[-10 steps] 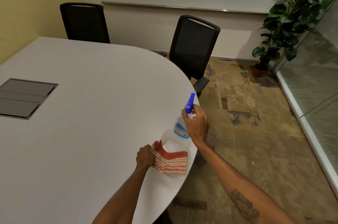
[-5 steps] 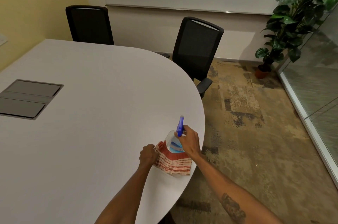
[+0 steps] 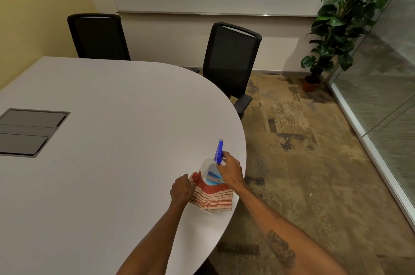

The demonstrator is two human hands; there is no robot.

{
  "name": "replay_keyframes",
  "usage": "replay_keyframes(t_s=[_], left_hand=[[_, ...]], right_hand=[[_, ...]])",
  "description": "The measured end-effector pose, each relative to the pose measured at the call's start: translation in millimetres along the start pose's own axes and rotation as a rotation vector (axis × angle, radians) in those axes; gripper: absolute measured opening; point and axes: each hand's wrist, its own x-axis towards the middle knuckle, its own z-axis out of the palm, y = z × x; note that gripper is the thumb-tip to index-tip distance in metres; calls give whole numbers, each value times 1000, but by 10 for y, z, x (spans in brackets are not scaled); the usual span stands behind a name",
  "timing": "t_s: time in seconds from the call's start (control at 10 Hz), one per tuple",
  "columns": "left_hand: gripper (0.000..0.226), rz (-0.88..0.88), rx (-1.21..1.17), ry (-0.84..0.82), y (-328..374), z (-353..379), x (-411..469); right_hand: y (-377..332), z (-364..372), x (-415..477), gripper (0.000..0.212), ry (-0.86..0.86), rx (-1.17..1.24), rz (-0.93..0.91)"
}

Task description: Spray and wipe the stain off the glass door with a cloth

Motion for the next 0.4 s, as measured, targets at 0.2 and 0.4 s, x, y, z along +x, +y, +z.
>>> replay_keyframes(t_s=[0.2, 0.4], left_hand=[[44, 89, 44, 205, 143, 2, -225], [46, 406, 88, 30, 446, 212, -707]], right_hand=[[48, -309, -220, 52, 25, -96, 5], [231, -786, -564, 41, 140, -70, -14]])
